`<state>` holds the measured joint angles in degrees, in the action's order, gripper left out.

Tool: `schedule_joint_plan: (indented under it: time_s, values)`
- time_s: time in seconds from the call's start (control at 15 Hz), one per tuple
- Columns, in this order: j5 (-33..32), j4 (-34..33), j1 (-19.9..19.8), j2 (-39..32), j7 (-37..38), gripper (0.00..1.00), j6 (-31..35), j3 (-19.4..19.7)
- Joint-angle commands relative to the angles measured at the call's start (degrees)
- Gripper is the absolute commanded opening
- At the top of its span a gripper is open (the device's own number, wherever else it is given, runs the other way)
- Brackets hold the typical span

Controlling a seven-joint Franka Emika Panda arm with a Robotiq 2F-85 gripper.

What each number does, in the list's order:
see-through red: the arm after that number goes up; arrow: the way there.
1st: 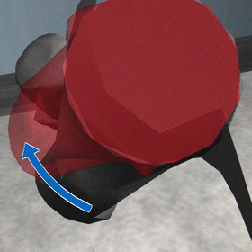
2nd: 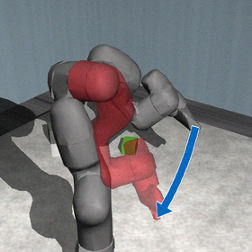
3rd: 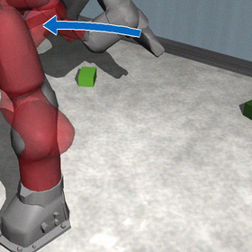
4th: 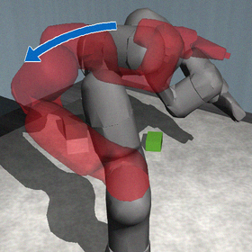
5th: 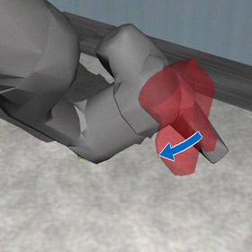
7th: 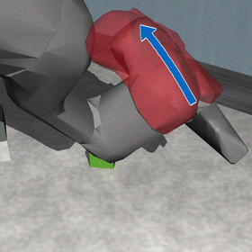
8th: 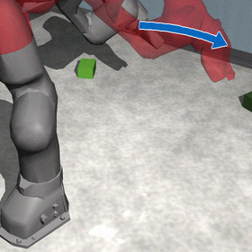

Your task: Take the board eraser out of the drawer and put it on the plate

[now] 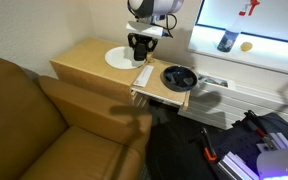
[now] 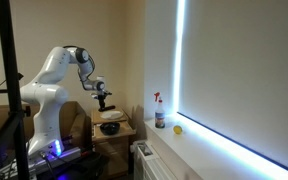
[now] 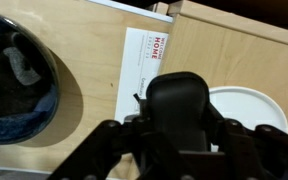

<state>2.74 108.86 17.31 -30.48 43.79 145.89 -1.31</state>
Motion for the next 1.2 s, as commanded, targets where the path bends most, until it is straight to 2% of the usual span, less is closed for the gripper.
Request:
schedule_joint_plan:
  time_s: [0.0,0.2,0.27,0.93,1.07,1.13]
  values:
    - [0.80,-0.90,0.08,-1.04,-0.40,0.54,-0.10,-0.21]
    - [1.31,-1.73,0.18,-1.99,-0.46,0.54,-0.09,-0.68]
    - [1.31,-1.81,0.18,-1.99,-0.46,0.29,-0.09,-0.68]
    - [0.86,-12.17,1.52,-10.59,1.20,0.29,2.47,0.56]
    - [2.02,-9.87,1.20,-9.48,1.01,0.29,6.02,0.07]
    - [1.60,-10.47,1.25,-9.56,0.40,0.54,3.43,0.28]
